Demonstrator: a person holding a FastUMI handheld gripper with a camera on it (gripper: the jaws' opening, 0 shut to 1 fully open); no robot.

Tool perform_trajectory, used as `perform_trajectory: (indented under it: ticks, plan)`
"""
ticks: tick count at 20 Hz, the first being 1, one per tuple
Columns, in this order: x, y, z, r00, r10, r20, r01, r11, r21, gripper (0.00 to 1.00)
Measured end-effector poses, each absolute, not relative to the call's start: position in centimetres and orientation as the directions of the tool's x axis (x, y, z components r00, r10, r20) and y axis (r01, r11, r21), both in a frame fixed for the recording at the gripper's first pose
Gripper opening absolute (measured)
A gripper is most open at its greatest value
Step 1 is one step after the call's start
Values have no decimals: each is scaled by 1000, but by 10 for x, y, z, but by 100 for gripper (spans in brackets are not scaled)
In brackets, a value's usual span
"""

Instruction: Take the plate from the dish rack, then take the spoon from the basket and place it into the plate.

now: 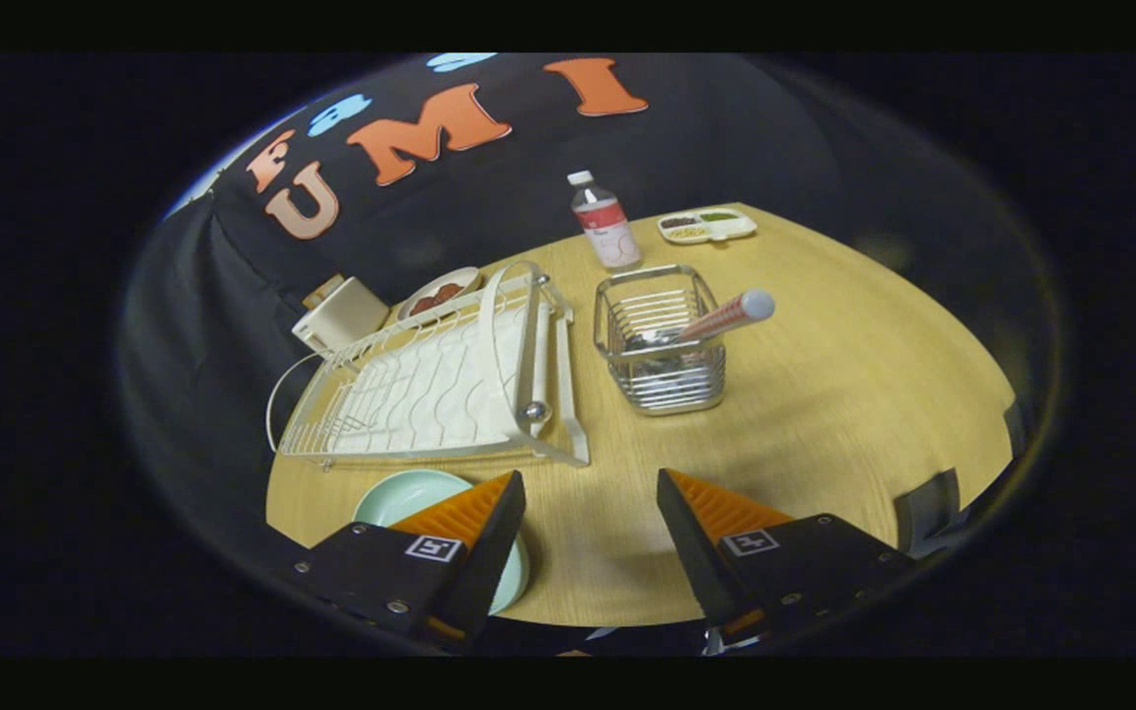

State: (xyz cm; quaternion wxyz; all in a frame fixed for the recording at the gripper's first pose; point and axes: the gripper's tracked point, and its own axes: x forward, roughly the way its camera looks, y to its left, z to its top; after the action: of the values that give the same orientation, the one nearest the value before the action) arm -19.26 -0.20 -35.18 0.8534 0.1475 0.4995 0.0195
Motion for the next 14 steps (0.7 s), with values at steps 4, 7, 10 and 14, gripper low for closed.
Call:
perform_trajectory:
  ticks: [4,7,10,14]
  plan:
    - [-172,-35,-343,575,76,-814,156,967,201,81]
    - [-149,-50,-329,662,29,-749,147,975,168,81]
    - [-126,-58,-319,730,8,-684,128,981,147,81]
    - [-113,-54,-329,750,23,-662,88,987,134,75]
